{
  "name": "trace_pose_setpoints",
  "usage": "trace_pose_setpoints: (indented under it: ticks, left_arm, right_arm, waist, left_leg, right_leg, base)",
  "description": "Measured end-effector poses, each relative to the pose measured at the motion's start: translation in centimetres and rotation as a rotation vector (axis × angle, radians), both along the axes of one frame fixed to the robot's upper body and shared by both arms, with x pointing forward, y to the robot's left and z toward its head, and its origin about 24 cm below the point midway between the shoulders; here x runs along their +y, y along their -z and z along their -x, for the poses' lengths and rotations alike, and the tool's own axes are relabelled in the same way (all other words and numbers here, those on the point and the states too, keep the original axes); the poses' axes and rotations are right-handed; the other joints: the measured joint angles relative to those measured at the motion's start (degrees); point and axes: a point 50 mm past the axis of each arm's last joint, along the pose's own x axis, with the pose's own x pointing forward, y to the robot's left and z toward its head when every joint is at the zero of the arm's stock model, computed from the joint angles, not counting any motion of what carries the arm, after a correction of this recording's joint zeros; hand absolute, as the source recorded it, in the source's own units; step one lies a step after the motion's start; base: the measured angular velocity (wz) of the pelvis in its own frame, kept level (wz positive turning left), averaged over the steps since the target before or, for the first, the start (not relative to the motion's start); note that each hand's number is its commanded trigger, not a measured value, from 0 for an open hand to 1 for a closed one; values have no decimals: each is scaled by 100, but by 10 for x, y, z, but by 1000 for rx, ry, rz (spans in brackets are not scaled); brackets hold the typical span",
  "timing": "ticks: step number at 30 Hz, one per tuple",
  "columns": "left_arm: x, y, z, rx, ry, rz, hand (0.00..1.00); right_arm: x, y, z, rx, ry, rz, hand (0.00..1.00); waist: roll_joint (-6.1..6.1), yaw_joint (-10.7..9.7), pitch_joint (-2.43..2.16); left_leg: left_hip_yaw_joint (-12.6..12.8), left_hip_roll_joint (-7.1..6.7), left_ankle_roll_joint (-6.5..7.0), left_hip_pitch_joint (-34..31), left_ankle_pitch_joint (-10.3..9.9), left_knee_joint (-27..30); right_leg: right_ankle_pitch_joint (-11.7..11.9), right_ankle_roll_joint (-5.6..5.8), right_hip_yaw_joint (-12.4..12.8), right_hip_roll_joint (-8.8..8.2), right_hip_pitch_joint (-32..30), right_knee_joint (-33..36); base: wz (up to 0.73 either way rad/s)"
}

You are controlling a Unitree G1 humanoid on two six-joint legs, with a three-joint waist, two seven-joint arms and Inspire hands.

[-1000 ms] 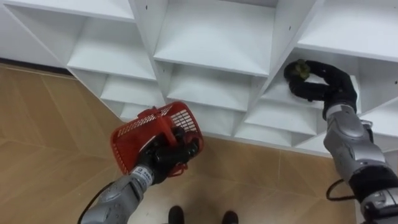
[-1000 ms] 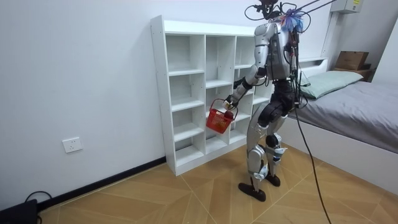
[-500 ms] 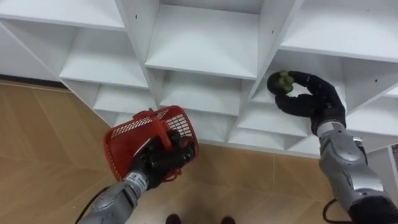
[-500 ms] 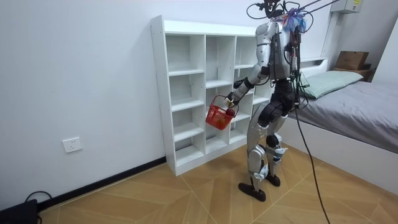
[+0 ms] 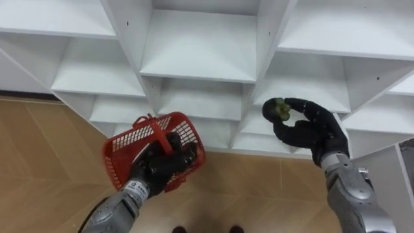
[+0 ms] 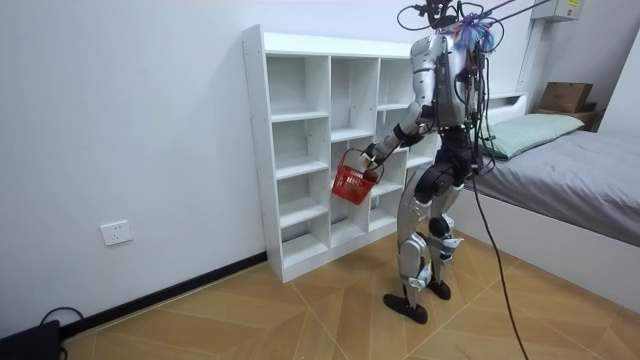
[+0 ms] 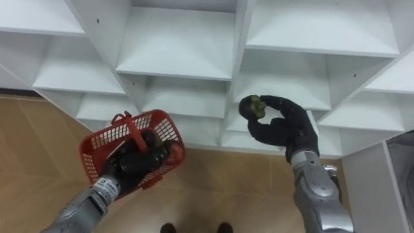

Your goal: Collect fruits from the closet

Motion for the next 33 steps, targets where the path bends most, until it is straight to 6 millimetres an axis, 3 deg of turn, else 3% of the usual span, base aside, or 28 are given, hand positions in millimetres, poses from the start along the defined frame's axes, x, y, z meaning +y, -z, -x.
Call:
trace_pose_setpoints:
  ticks: [9,13,19,33]
  left_arm:
    - [-8,1,4,-4,27,12,100]
    - [-14,1,5,-7,37,28,100]
    - [-23,1,8,-15,66,56,100]
    - [-36,0,11,-35,141,95,100]
  right_arm:
    - [23,11,11,34,-111,-41,100]
    - [34,3,8,-7,-165,-67,100]
    - [49,-3,6,-40,-242,-112,100]
    - [56,-6,6,-58,-305,-138,100]
  waist:
    - [14,-19,4]
    - [72,-14,32]
    - [105,-2,37]
    - [122,3,44]
  left_leg:
    - [-4,12,-11,-12,5,-43]
    - [-4,8,-12,-29,3,-40]
    - [-22,7,-13,-45,2,-34]
    - [-26,1,-11,-159,2,-24]
  right_leg:
    - [18,-15,8,29,-2,-76]
    - [17,-14,4,23,-14,-81]
    - [17,-13,-11,22,-14,-86]
    - [14,-9,0,18,-129,-67]
  base:
    - [0]
    - [0]
    - [0]
    - [0]
